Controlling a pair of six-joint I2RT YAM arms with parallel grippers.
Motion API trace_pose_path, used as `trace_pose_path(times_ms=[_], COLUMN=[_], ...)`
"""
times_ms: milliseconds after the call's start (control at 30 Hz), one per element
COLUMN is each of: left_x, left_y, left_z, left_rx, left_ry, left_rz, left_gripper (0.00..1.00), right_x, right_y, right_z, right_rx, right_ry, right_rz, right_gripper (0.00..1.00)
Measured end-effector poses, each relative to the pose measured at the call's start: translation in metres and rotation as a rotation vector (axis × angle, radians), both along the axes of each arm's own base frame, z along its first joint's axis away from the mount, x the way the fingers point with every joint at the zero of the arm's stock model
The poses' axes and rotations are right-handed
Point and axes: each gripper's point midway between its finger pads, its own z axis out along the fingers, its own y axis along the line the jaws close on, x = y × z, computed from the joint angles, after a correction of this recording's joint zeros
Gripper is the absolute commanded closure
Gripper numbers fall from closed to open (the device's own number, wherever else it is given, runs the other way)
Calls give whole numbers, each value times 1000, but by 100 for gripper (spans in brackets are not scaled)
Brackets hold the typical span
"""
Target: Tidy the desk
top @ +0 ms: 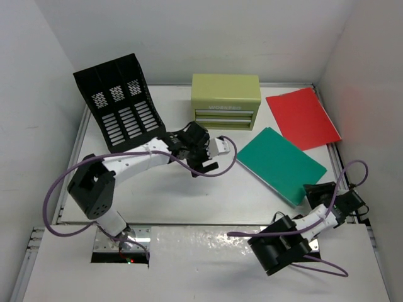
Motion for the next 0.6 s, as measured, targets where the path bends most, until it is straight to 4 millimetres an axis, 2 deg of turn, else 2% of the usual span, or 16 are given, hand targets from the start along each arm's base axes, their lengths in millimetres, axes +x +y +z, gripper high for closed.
trace_pose_path(times_ms=[100,200,233,333,433,600], left_x=[-2,0,0,4,14,25], left_y=[-8,-20,-26,-46,-65,-77], left_z=[-14,-14,-13,-6,-1,-5], left_rx=[57,95,99,102,92,93], left_ry=[-22,-101,-123,-174,-198,-230], left_rz=[-26,-61,-74,-103,-107,-89], left_gripper=[14,13,13,13,13,12], right_x=[5,8,9,11,12,14], right_y=[4,7,8,10,13,14], right_z=[2,2,2,3,1,3], right_rx=[18,32,37,48,70,84], right_ry=[-37,-65,-72,-92,-98,-114], right_rz=[12,23,26,33,39,39], right_gripper=[60,67,71,91,100,100])
